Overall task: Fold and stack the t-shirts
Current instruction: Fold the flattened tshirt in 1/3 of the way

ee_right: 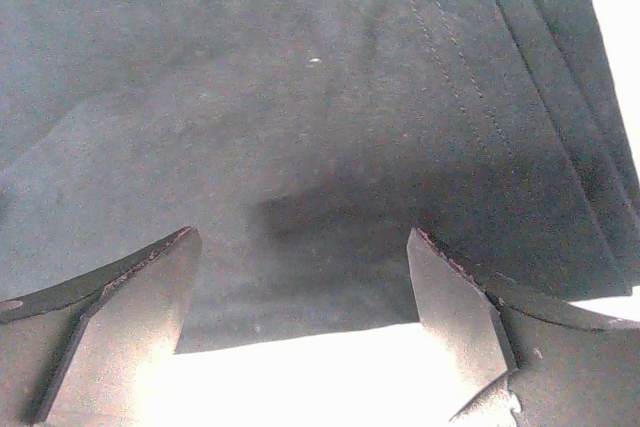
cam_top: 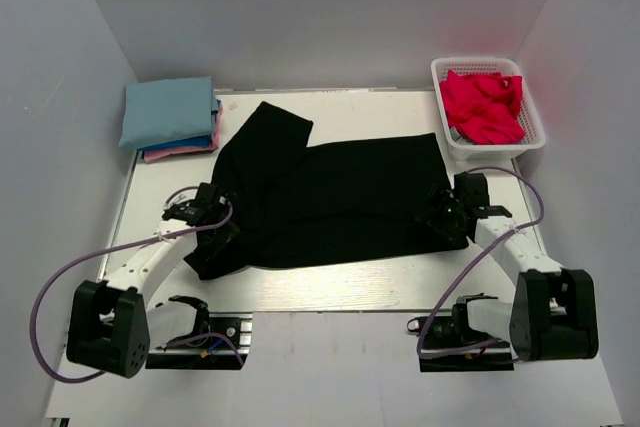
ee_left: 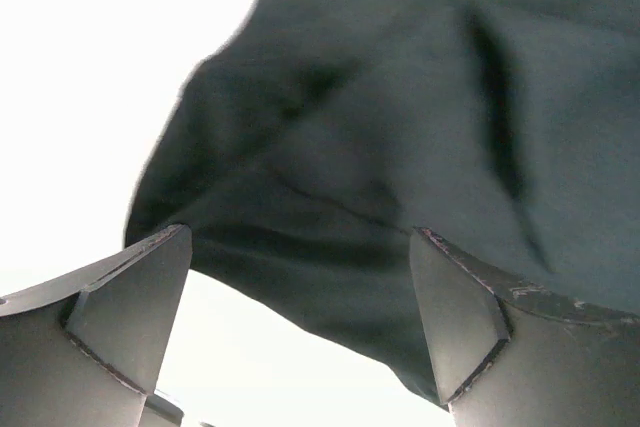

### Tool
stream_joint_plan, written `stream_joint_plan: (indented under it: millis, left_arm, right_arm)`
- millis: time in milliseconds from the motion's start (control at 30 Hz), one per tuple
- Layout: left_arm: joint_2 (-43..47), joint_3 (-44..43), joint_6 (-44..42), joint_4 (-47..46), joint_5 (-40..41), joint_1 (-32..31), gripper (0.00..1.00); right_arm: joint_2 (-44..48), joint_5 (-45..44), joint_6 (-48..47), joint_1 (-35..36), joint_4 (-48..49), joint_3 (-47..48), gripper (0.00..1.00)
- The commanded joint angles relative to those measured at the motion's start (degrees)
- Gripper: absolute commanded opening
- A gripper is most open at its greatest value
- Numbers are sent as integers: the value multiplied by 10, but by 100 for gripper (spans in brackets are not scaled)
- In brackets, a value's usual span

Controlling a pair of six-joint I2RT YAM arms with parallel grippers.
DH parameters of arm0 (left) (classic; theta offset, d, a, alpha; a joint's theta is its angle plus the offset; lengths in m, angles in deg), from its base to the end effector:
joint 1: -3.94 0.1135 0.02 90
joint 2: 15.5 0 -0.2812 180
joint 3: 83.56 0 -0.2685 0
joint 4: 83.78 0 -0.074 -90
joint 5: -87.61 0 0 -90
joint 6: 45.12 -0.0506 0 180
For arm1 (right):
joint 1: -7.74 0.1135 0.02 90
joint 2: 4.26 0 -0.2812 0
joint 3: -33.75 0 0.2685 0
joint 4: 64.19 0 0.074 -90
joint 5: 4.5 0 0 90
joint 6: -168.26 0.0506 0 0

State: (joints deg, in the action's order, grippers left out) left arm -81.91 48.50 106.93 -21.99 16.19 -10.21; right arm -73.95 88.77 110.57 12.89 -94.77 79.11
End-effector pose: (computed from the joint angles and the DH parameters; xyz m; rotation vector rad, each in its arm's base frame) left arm 0.1812 -0.0290 0.1659 -1.1729 2.5443 0.2133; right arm 0.2374 0.0243 0.1647 0.5786 2.4937 0.3291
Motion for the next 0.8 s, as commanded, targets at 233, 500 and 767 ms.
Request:
stream_joint_plan:
  millis: [233,500,767]
  left_arm:
    - [-57,-151,-160,-94,-106,-65,100]
    - [-166,-198,-183,-63,-61,-148,93]
    - [-227,-205,-150,-44,2,-153,59]
  right_arm:
    - [74,23,-49,11,-3,36,90]
    - [18,42,-40,7,19,19,90]
    - [-20,31,-38,7,15,24,90]
